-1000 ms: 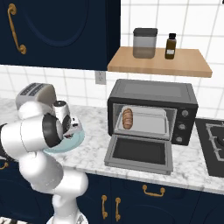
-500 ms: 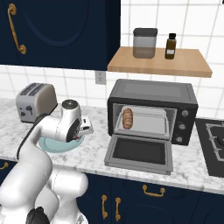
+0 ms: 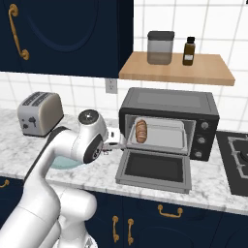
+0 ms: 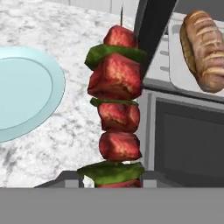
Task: Pick up the kebab skewer and baguette bread, and place them inside the toaster oven. Close the toaster oven door and start by setting the timer.
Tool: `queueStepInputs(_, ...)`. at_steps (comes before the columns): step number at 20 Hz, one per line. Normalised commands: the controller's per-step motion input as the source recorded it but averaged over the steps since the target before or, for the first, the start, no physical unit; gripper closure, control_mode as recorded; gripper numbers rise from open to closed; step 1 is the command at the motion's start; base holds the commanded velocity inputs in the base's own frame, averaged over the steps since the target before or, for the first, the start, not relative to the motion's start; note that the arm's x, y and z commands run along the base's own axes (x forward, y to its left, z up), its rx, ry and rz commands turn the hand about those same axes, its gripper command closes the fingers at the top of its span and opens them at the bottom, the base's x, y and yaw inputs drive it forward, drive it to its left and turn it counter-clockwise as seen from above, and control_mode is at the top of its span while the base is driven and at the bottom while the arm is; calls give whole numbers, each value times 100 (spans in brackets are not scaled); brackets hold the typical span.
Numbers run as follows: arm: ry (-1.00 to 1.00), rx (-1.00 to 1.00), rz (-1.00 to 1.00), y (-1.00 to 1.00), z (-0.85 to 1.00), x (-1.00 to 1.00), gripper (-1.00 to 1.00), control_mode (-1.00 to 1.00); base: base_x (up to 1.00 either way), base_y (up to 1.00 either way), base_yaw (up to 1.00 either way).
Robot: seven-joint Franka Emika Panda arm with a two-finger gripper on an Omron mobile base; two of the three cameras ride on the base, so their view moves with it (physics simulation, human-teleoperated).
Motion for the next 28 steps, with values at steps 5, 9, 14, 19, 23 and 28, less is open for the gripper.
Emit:
queueStepInputs(5,12,0,-28,-100,63,11,100,-100,0,0,0)
queueStepInputs(9,4,0,-18,-100,23,-2,100,-100,0,0,0)
queueStepInputs(14,0,0,-8,-91,0,19,100,-100,0,0,0)
queueStepInputs(19,0,0,-4,-22,-32,21,100,-100,0,0,0)
queueStepInputs(23,0,0,0,0,-31,32,100,-100,0,0,0)
queueStepInputs(28,-1,0,0,-2,-12,59,100,-100,0,0,0)
